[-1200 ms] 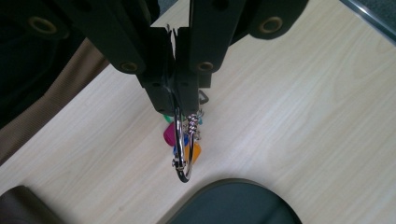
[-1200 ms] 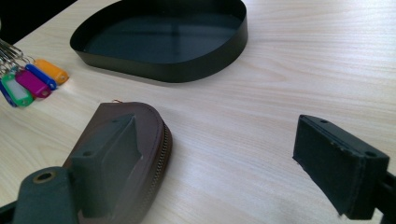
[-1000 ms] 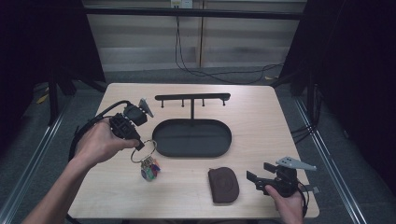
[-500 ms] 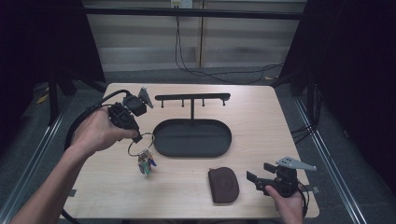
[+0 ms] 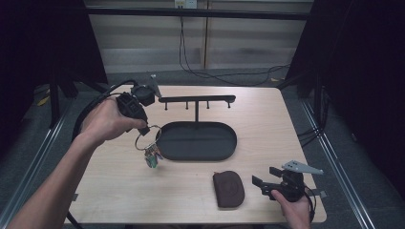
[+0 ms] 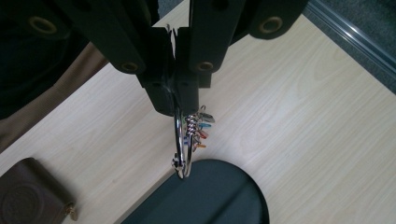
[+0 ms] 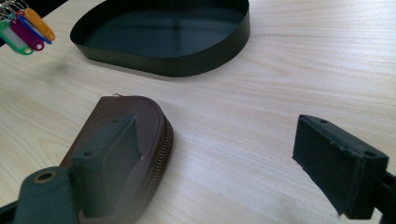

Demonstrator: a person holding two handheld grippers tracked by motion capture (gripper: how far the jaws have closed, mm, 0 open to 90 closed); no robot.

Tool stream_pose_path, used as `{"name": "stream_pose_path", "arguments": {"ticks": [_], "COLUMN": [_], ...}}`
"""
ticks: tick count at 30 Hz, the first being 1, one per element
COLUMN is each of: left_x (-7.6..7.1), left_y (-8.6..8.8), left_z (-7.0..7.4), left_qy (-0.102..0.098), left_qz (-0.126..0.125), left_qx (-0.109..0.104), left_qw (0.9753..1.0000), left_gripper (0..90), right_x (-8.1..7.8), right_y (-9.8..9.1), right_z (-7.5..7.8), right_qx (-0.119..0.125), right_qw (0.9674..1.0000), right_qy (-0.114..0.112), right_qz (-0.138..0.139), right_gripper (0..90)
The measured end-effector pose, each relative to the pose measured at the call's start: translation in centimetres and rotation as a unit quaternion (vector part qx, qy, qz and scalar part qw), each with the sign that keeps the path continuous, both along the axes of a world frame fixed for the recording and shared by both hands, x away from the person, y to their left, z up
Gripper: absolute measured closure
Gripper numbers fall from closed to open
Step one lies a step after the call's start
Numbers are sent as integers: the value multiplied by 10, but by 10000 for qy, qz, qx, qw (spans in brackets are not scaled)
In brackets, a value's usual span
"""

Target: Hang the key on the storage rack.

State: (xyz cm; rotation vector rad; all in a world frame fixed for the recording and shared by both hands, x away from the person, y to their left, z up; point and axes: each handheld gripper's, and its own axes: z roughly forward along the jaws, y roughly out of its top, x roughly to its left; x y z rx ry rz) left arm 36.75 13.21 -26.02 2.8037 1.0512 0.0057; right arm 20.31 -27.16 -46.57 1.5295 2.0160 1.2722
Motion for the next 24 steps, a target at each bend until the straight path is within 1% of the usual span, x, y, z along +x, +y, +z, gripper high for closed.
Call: {"name": "stream_pose_path", "arguments": {"ticks": [2, 5, 6, 8, 9, 12, 13, 15, 16, 17, 18, 19, 22, 23, 24], "left_x": [2, 8, 12, 14, 16, 21, 23, 29, 32, 38, 40, 40, 47, 52, 52], "left_y": [-1, -3, -4, -5, -6, -8, -9, -9, -9, -9, -9, -9, -11, -14, -14], "left_z": [1, 3, 3, 3, 4, 3, 2, 2, 2, 2, 3, 3, 4, 5, 5], "left_qy": [4, 13, 6, 5, -39, 2, -2, 65, 55, 76, 94, 94, 88, 76, 76], "left_qz": [14, 4, -8, 3, 29, 40, 79, 98, 132, 159, 157, 157, 199, 197, 197], "left_qx": [7, -117, -143, -148, -152, -184, -151, -187, -184, -241, -263, -263, -317, -307, -307], "left_qw": [10000, 9999, 9999, 9999, 9999, 9998, 9999, 9998, 9997, 9996, 9995, 9995, 9993, 9993, 9993], "left_gripper": [880, 880, 880, 880, 880, 879, 880, 879, 880, 880, 879, 879, 879, 879, 879], "right_x": [0, 0, 0, 0, 0, 0, 0, 0, 0, 0, 0, 0, 0, 0, 0], "right_y": [0, 0, 0, 0, 0, 0, 1, 1, 1, 1, 1, 1, 1, 1, 1], "right_z": [0, 0, 0, 0, 0, 0, 0, 0, 0, 0, 0, 0, -1, -1, -1], "right_qx": [-5, -2, 0, 7, 3, 10, 8, 11, 13, 19, 16, 16, 25, 28, 27], "right_qw": [10000, 10000, 10000, 10000, 10000, 10000, 10000, 10000, 10000, 10000, 10000, 10000, 10000, 10000, 10000], "right_qy": [0, 0, 8, 9, 6, 12, 15, 21, 16, 16, 18, 18, 31, 34, 31], "right_qz": [3, 12, 24, 31, 32, 36, 39, 58, 56, 58, 67, 67, 78, 81, 84], "right_gripper": [142, 142, 142, 142, 142, 142, 142, 142, 142, 142, 142, 142, 142, 142, 142]}}
